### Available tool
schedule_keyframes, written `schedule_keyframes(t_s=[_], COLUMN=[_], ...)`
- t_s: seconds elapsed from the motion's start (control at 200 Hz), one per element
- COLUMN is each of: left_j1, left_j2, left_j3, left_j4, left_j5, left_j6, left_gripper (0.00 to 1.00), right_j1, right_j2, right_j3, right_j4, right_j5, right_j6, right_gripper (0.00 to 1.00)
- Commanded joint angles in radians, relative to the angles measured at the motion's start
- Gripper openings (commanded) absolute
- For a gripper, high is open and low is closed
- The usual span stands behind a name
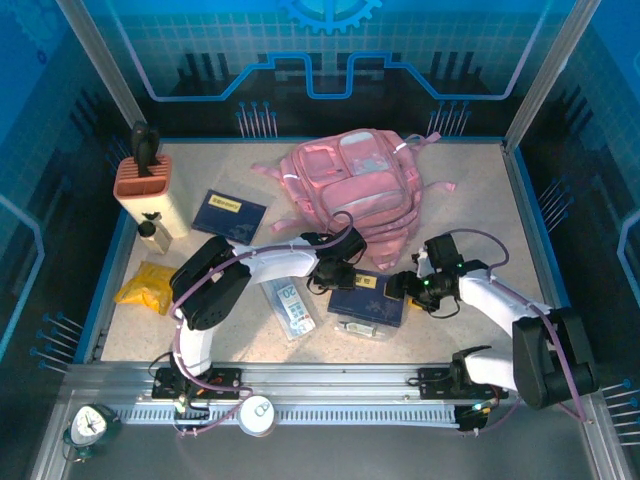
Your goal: Pack the student bag
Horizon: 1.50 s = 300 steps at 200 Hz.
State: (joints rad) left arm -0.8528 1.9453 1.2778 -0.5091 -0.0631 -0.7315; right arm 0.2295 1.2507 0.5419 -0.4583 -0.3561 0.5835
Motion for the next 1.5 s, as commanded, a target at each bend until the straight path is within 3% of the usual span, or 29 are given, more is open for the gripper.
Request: schedule_keyframes(t_s=[0.0,0.465,0.986,1.496], left_j1=[0.003,0.003,0.006,0.012], left_j2=[0.004,0.011,0.008,-0.018], left_j3=[-0.006,-0.006,-0.01,-0.017], left_j4=[0.014,0.014,0.018,0.018], left_j5=[0.026,0.036,0.043,0.041], left_j6=[0.011,0.023,0.029,0.024], left_gripper=[0.41,0.41,0.41,0.41], right_j1=[0.027,0.036,-0.046,-0.072], right_j2=[0.024,-0.028,-0.051,-0.061], right_j3=[0.011,0.045,0.001,-0.017], right_j4=[0.008,-0.019,0.022,0.018], right_j5=[-0.019,-0.047,-0.176,-0.171], right_j6=[-0.002,-0.022,-0.042,-0.08], right_gripper=[0.73,0.7,0.41,0.12])
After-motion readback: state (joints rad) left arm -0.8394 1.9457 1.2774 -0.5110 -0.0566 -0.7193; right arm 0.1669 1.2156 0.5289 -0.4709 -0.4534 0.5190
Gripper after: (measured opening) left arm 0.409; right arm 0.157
